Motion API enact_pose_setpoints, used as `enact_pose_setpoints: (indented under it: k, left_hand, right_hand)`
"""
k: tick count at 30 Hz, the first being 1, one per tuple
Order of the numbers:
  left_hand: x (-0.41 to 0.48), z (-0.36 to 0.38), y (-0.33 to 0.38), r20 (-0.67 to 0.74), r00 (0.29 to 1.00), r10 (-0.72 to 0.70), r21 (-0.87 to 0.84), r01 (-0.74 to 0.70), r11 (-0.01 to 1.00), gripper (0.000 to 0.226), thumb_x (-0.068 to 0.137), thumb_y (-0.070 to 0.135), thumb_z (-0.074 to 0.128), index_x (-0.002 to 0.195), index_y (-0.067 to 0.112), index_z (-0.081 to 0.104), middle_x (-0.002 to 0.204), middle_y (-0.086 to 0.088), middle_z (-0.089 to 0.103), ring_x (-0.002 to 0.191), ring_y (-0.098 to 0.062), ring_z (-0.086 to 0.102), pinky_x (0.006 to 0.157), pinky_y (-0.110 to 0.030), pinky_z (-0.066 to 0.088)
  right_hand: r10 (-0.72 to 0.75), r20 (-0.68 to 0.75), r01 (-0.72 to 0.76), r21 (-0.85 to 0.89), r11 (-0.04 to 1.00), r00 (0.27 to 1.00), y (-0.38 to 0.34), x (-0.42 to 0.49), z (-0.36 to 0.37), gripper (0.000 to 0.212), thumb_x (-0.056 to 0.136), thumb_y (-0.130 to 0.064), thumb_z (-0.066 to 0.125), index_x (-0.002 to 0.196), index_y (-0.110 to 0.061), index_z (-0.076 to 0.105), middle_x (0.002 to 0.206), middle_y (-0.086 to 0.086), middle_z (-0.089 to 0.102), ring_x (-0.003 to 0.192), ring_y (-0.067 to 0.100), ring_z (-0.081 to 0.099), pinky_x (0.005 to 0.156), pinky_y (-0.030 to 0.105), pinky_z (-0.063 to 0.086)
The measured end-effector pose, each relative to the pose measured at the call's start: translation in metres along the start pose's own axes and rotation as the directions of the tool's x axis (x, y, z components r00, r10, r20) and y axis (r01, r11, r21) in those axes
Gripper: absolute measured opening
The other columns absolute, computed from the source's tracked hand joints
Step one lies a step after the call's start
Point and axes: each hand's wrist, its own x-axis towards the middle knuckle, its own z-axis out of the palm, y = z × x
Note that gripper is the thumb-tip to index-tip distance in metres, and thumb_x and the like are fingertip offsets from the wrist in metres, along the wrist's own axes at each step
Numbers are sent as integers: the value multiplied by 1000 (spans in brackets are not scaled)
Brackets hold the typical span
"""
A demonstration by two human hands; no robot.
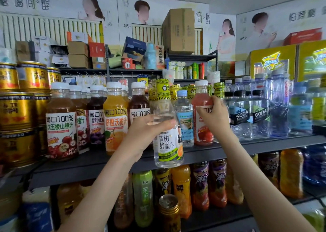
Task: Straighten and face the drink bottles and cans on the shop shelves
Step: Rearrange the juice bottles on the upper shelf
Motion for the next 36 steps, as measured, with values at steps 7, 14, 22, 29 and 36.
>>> enact_pose_setpoints:
  k: [7, 14, 22, 29, 36]
  left_hand:
    - [6, 16, 3, 33, 999, -12, 19, 11, 1000, 45, 60, 49, 79, 97, 25, 71, 95, 10, 74, 97, -10, 65, 88, -34, 48]
    - [6, 28, 1, 20, 1000, -1, 9, 1, 1000, 53, 57, 52, 82, 100, 23, 71, 95, 11, 74, 91, -2, 67, 84, -29, 48]
    - [7, 31, 7, -35, 999, 3, 43, -1, 999, 20, 75, 34, 77, 93, 28, 69, 81, 20, 72, 75, 11, 63, 68, -12, 48]
    - [7, 38, 2, -65, 998, 1, 72, 4, 997, 17, 76, 33, 76, 92, 28, 71, 90, 16, 73, 83, 5, 66, 72, -20, 42]
    - [3, 39, 10, -91, 995, -29, 117, 39, 992, 68, 57, 59, 78, 112, 20, 66, 111, 9, 70, 102, -1, 63, 86, -29, 47]
  right_hand:
    - [9, 119, -4, -35, 999, 993, -3, 9, -5, 84, 82, -28, 71, 146, -6, 22, 137, 18, 33, 127, 33, 31, 108, 45, 31]
    - [-13, 78, 22, -112, 993, 997, -4, 9, -12, 86, 74, -23, 76, 140, 0, 25, 135, 18, 33, 125, 33, 30, 103, 41, 29]
    - [-80, 33, 74, 156, 985, 996, 1, 4, -15, 82, 74, -23, 79, 138, -6, 31, 129, 11, 46, 105, 20, 49, 81, 24, 39]
    - [-92, -40, 99, 199, 975, 995, 7, -4, -19, 70, 71, -30, 81, 128, -10, 44, 119, 7, 53, 102, 19, 52, 78, 22, 39]
    - [-36, -121, 64, 233, 970, 992, 7, -10, -44, 78, 70, -35, 79, 133, -9, 42, 121, 6, 52, 111, 22, 51, 91, 34, 47]
